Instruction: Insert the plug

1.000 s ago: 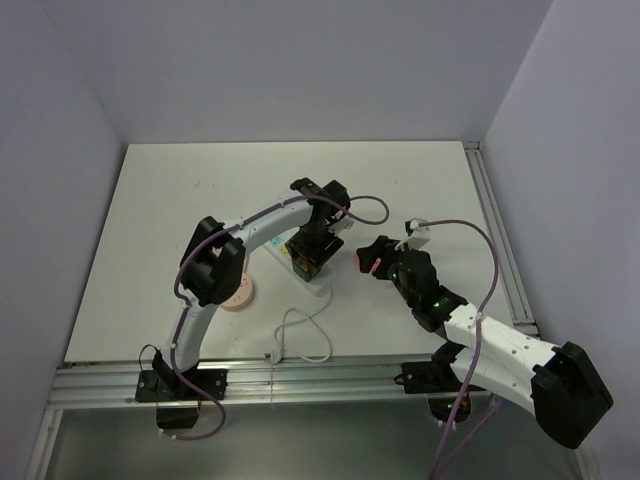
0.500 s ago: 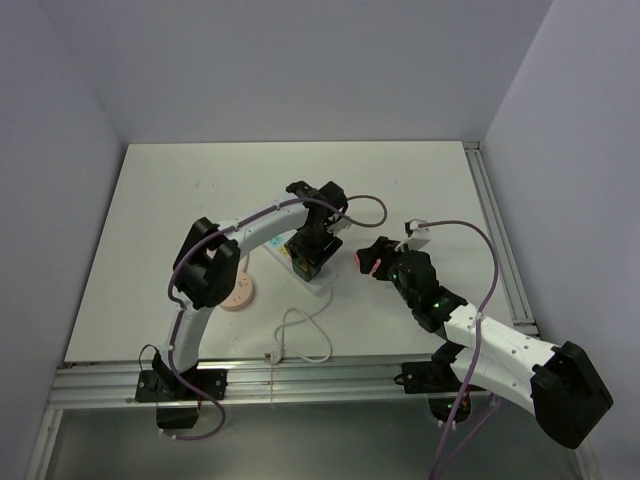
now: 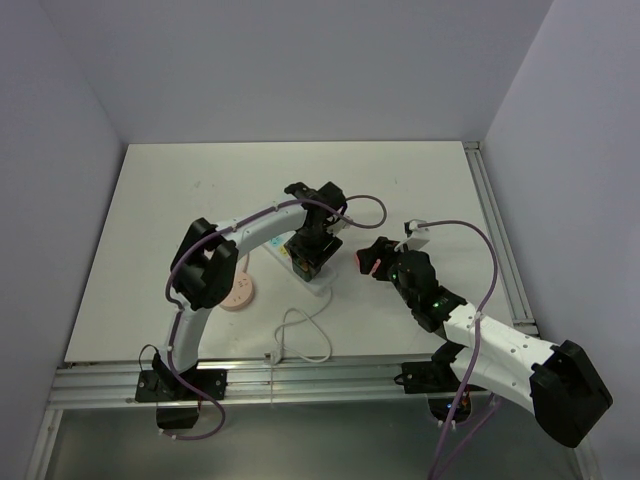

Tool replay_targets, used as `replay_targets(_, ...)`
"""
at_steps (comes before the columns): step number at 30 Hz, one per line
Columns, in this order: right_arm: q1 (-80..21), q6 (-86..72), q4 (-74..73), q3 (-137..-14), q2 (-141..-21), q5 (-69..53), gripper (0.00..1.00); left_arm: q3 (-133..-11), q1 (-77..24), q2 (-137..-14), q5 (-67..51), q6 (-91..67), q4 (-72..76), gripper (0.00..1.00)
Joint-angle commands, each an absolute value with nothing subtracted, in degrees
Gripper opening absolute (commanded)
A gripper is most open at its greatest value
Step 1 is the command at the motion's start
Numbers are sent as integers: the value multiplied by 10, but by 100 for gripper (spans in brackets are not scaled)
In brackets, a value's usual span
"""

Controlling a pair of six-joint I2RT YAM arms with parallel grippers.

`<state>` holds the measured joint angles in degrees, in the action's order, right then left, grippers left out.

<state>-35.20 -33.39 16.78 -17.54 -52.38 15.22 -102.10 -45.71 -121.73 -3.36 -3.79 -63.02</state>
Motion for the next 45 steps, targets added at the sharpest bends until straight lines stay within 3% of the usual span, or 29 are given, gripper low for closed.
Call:
replay_targets(1,-347,-330,183,-177,-519,163,71,-1015,-462,-1260,-59,-37,-597,18)
replay_targets(6,-348,-330,183,-177,-519,163,71,-1040,-452,-1237,-48,-33,-605,29)
replay_targets(9,-348,-330,182,-177,-519,163,71,-1043,-442,-1222,-65,-33,-599,41)
replay_targets(12,-347,-329,183,-177,-517,163,71,-1049,-438,-1216,-65,-30,-603,44)
replay_targets(15,-348,-329,183,-177,-518,162,71,-1050,-431,-1211,-71,-28,-599,60)
replay_targets(16,-347,-328,183,-177,-518,162,71,-1050,-430,-1205,-69,-28,-595,80)
replay_targets(23,-347,-328,183,-177,-518,161,71,-1043,-420,-1184,-75,-32,-582,86)
replay_targets(24,-347,-328,184,-176,-517,161,71,-1043,-418,-1181,-75,-33,-582,99)
replay_targets(30,-346,-327,182,-176,-514,164,71,-1043,-415,-1158,-82,-36,-581,99)
replay_targets(36,-347,-324,179,-181,-523,165,73,-1017,-408,-1048,-98,-47,-551,100)
replay_targets(41,-345,-316,162,-195,-547,165,76,-908,-389,-934,-84,-77,-470,99)
replay_targets(45,-345,-306,145,-216,-572,171,79,-761,-353,-786,-38,-139,-318,99)
